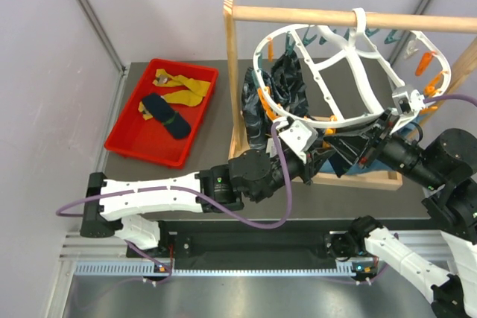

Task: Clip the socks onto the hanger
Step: Open the clamp at the hanger.

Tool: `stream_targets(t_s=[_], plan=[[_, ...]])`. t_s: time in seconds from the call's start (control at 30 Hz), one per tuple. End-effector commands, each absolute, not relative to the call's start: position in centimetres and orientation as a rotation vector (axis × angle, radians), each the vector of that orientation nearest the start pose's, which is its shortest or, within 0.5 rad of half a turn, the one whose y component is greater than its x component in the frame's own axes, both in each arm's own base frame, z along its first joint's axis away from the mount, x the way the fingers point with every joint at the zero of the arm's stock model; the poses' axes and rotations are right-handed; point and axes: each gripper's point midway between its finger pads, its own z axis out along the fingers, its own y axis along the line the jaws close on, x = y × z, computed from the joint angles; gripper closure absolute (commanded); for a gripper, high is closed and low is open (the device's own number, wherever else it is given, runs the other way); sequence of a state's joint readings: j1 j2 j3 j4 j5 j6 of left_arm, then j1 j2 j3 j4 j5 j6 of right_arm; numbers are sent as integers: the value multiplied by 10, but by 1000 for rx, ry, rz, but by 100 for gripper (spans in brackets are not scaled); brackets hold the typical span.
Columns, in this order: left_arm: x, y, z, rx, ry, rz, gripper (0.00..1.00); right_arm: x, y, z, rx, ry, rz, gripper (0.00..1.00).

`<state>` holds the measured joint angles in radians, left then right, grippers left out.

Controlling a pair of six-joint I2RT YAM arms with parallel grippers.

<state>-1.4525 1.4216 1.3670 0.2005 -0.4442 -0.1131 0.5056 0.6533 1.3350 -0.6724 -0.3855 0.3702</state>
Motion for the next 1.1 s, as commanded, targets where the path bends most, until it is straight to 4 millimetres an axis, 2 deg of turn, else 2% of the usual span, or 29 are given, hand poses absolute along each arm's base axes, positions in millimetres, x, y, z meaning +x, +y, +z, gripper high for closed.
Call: stream_targets(t_s=[0.0,0.07,0.1,0.2,0.3,0.47,0.67,0.77,0.87,0.9,0.93,0.97,1.0,1.07], plan=[[129,-458,431,584,1368,-954,100,125,170,442,-439,1579,1041,79],[130,-459,427,592,1385,-937,100,128,168,441,-429,1586,1023,71],[132,-457,426,591,1399,-916,100,129,168,440,-427,1594,1019,62],[135,-458,419,593,1426,-867,100,132,165,439,-413,1603,994,51],[137,-458,414,599,1435,-842,100,134,164,439,-405,1612,978,45],[136,-460,410,612,1442,-830,100,141,164,435,-391,1640,954,45],[134,-460,407,622,1448,-830,100,150,163,430,-374,1671,924,51],[134,-461,406,629,1448,-833,100,153,164,428,-369,1678,919,57],[133,-461,405,639,1450,-834,100,155,163,428,-366,1684,906,66],[131,-461,404,652,1449,-840,100,155,163,428,-367,1684,902,76],[129,-461,405,660,1447,-848,98,157,163,428,-365,1688,899,82],[127,-460,405,667,1447,-859,82,158,163,427,-364,1694,896,90],[125,-457,405,675,1443,-871,74,158,163,425,-364,1700,893,100],[122,-451,405,671,1440,-892,53,158,164,423,-368,1708,893,100]])
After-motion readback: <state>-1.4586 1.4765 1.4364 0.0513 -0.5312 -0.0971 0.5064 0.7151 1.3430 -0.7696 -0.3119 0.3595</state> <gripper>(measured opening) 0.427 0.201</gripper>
